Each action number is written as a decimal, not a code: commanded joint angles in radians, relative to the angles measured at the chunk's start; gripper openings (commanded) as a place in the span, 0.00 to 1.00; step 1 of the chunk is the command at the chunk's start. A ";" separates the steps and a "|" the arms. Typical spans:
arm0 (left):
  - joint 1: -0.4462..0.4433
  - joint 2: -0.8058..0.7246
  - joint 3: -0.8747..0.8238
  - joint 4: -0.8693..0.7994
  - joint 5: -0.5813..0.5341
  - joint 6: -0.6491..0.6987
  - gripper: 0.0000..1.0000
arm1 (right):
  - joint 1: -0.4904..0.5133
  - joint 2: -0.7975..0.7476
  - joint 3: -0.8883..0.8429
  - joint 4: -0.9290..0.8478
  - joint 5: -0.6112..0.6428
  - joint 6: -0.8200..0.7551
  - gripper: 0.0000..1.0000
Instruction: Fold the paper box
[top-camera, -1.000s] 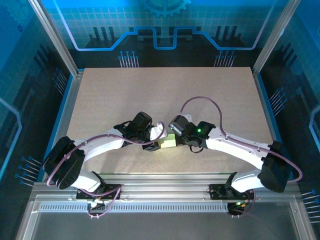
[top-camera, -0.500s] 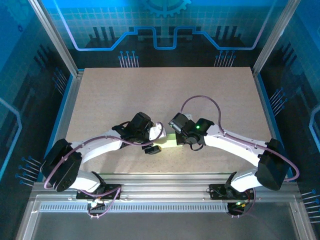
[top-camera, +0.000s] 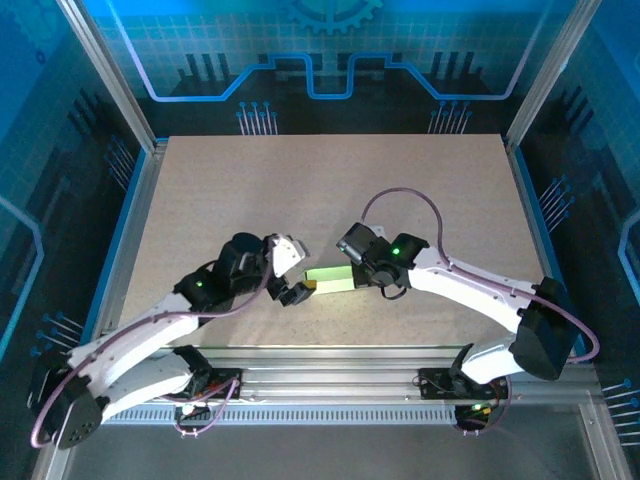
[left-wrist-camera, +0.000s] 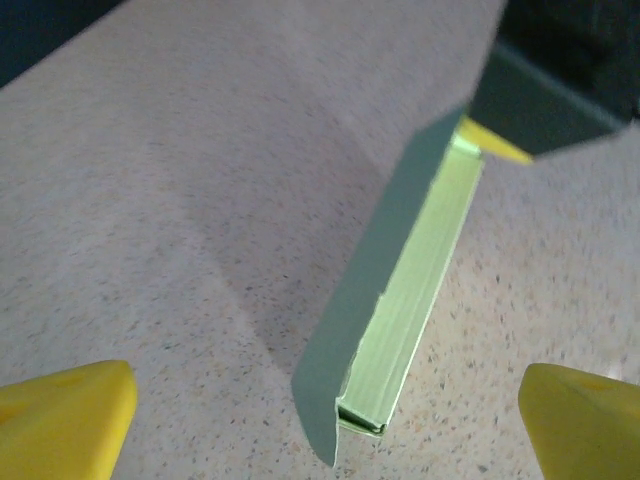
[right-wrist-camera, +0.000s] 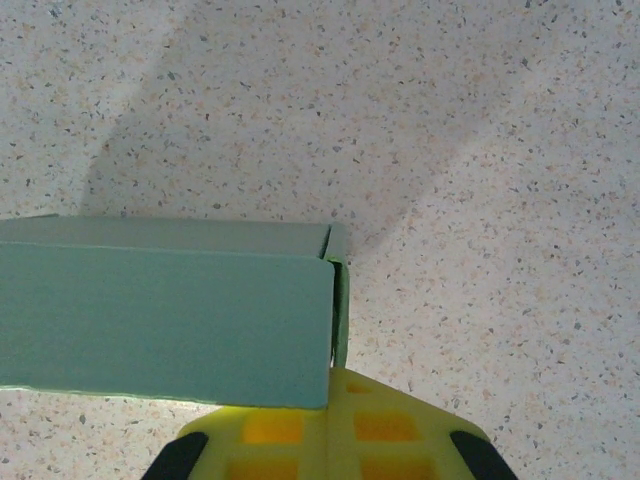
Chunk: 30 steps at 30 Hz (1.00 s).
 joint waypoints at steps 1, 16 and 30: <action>0.004 -0.063 0.056 -0.160 -0.099 -0.256 0.99 | -0.015 0.012 0.026 -0.028 0.025 -0.011 0.00; -0.023 0.229 0.299 -0.491 -0.092 -0.185 0.44 | -0.023 0.012 0.021 -0.022 0.002 -0.022 0.00; -0.045 0.385 0.332 -0.435 -0.119 -0.168 0.23 | -0.047 0.021 0.056 -0.062 -0.051 -0.009 0.00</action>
